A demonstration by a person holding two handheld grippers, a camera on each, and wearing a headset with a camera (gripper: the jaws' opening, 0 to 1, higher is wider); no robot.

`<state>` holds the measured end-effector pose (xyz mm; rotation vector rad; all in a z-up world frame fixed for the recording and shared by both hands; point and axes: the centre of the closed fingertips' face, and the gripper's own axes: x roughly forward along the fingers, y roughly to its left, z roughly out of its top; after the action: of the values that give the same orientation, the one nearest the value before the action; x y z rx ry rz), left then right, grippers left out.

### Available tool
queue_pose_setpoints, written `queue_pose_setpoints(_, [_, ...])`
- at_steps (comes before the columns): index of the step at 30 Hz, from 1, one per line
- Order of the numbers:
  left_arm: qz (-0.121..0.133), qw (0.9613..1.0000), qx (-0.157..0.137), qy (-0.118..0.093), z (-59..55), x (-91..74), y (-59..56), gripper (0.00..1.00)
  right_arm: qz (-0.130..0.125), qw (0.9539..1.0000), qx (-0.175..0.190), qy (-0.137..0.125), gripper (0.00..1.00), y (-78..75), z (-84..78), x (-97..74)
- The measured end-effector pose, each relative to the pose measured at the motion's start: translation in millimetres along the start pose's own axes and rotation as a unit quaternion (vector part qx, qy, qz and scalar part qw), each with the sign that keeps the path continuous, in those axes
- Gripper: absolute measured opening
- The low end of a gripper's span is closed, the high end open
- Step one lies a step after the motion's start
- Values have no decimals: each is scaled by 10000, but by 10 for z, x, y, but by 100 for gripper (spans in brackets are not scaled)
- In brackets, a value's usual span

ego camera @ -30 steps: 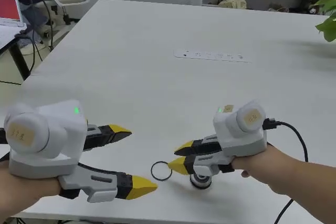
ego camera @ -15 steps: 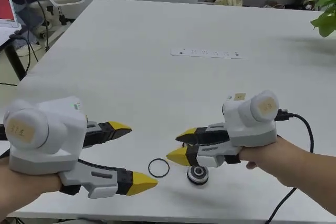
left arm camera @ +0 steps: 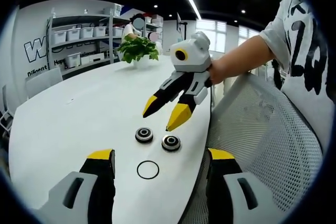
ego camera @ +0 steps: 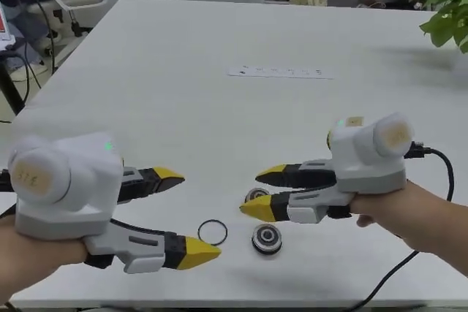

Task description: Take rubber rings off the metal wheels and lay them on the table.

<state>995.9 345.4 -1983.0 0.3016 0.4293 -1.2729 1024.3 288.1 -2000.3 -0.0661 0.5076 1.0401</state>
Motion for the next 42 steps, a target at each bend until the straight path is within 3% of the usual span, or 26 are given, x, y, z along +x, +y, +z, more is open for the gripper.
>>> queue_pose_setpoints(14, [-170, 9998, 80, 54, 46, 126, -48, 69, -74, 9999, 57, -126, 38, -72, -50, -238])
queue_pose_setpoints(23, [-257, 9995, 144, 132, 60, 203, -80, 68, -27, 9998, 176, -122, 39, -58, -72, -290])
queue_pose_setpoints(42, [-437, 9987, 111, 225, 45, 343, -125, 65, 7, 10000, 1, 43, 39, -96, -226, -401])
